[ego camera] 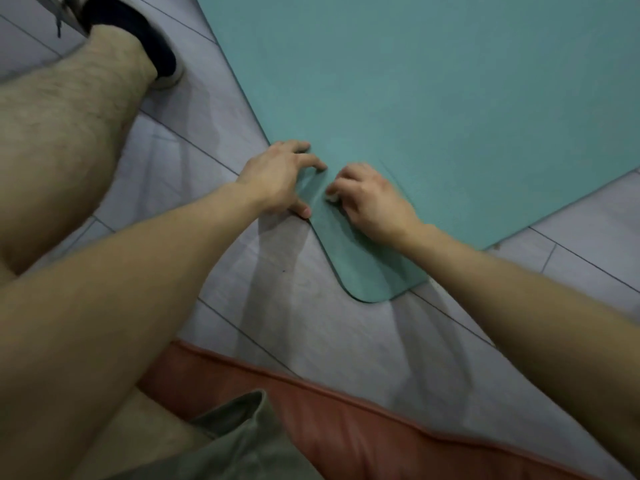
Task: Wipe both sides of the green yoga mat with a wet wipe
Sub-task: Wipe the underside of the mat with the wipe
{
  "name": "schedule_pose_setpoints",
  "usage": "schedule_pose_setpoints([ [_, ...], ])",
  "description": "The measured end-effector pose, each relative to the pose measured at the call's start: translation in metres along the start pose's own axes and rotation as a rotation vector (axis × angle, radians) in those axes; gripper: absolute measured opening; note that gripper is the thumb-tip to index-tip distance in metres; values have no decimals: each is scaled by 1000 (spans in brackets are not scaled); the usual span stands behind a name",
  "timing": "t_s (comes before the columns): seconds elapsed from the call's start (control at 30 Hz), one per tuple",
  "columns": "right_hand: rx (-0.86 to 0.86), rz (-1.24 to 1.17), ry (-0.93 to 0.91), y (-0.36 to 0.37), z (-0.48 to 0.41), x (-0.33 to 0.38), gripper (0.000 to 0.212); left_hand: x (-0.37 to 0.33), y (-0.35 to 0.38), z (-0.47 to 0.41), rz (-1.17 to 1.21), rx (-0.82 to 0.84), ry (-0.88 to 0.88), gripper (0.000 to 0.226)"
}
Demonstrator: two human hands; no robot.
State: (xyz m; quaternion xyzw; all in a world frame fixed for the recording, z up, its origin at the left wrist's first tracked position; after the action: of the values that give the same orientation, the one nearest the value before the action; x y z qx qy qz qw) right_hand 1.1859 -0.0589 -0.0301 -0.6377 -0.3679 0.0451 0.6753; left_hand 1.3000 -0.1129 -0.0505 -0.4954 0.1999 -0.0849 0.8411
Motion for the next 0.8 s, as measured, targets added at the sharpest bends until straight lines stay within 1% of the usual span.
schedule_pose_setpoints([
  [0.07, -27, -54, 96, 3, -7, -3, 21, 5, 2, -1, 26, 24, 9, 98],
  [0.1, -3, -79, 86, 9, 3, 7, 22, 6, 4, -2, 26, 41, 25, 96],
  [0.13, 46, -95, 47, 16, 20, 20, 23, 6, 5, -2, 22, 47, 45, 95],
  [0.23, 200, -170, -168, 27, 80, 64, 19, 5, 7, -2, 17, 25, 71, 94],
  [0.3, 203, -135, -216, 25, 77, 62, 18, 4, 6, -2, 12, 16, 70, 94],
  [0.37, 132, -93, -148, 21, 39, 43, 19, 3, 2, -1, 1, 13, 63, 94],
  [0.47, -8, -86, 39, 10, -18, 15, 19, 4, 2, -1, 9, 48, 49, 92],
  [0.53, -18, -121, 87, 11, -15, 16, 20, 5, 3, 0, 3, 66, 50, 90],
  [0.6, 49, -142, 44, 18, 25, 34, 21, 4, 3, -1, -9, 54, 58, 90],
  [0.7, 226, -203, -175, 26, 97, 70, 18, 1, 3, -3, -25, 40, 68, 90],
  [0.73, 255, -168, -223, 24, 103, 67, 16, 1, 4, -3, -31, 42, 70, 90],
  [0.77, 255, -111, -232, 19, 96, 54, 15, 2, 4, -3, -31, 48, 62, 91],
  [0.8, 212, -69, -197, 11, 81, 33, 14, 2, 4, -3, -36, 57, 50, 92],
])
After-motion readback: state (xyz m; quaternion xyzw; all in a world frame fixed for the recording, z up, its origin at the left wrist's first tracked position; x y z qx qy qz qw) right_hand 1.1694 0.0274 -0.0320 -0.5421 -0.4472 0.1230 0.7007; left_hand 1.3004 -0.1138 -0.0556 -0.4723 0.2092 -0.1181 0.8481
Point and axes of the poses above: each hand's wrist, its own z-axis away from the middle knuckle, its own y-axis out of the palm, x = y × z, the point moved 10 cm from there along -z, towards the middle knuckle, and after that the axes turned 7 degrees about x, right-handed, at the moved point
